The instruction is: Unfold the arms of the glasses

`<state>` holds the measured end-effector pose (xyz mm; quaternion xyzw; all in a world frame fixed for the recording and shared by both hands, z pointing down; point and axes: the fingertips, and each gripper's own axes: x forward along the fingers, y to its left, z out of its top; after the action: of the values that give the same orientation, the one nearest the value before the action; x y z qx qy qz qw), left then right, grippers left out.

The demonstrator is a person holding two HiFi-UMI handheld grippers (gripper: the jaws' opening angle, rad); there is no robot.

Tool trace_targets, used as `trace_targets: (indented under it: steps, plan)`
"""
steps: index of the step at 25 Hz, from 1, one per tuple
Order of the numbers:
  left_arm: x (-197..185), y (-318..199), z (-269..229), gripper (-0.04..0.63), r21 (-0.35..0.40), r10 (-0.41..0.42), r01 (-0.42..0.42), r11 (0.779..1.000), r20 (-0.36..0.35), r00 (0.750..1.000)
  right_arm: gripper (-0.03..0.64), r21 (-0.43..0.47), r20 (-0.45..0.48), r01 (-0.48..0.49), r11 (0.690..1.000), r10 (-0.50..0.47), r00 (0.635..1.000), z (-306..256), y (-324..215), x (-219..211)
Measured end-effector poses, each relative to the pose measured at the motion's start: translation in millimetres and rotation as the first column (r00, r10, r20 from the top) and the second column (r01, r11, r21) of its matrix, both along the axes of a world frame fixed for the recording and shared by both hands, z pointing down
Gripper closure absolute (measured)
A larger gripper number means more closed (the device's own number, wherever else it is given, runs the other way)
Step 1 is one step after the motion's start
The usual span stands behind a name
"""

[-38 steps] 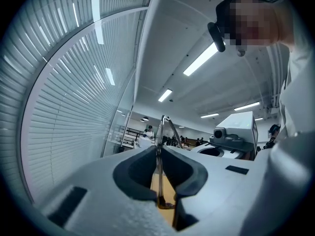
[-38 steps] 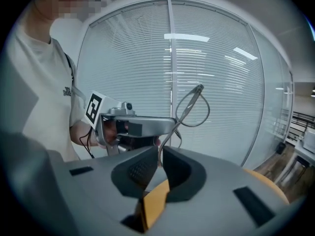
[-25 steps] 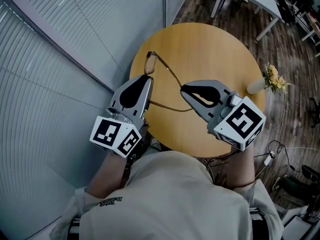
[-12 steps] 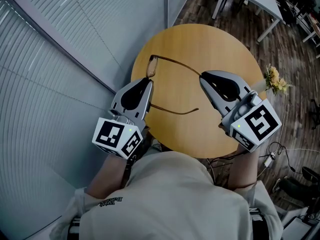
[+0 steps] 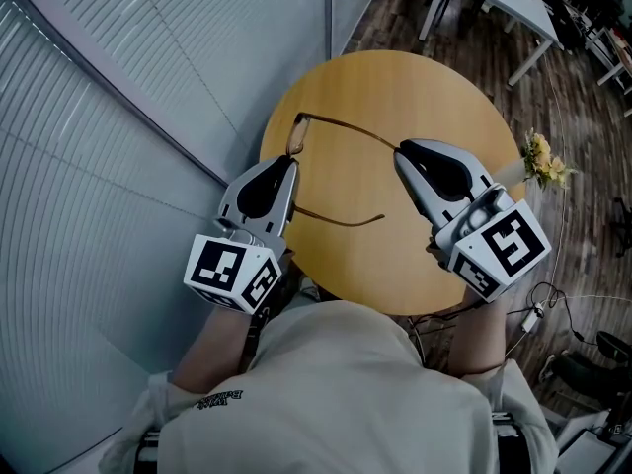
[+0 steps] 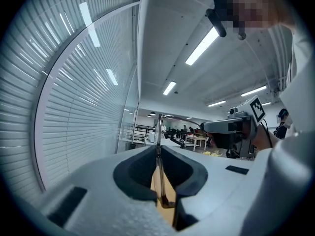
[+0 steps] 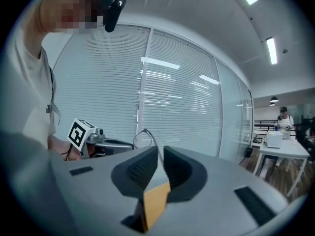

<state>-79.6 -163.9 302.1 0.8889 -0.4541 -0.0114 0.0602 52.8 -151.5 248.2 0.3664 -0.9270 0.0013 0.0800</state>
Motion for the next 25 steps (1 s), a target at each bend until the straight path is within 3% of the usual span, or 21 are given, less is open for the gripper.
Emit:
trace_targets:
  steps: [9,12,17,25]
  plan:
    - [-14,-5,-10,0.551,-0.010,-0.051,0.051,0.999,-0.033,0.998,0.574,0.006,0.046,-0.056,0.998,0.056,0.997,-8,1,5]
    - [-16,-13,-24,0.551,0.038,-0.063,0.063,0.997,-0.017,0.998,0.574,0.063,0.044,-0.102,0.993,0.100,0.994,-17,-3,7]
    - [-29,-20,-60,0.551,0.175,-0.128,0.112,0.978,0.082,0.988,0.574,0.123,0.073,-0.151,0.981,0.143,0.987,-37,-2,9]
    - [-35,-19,-92,0.551,0.260,-0.157,0.136,0.956,0.063,0.986,0.575,0.250,0.077,-0.268,0.930,0.256,0.963,-62,-1,24]
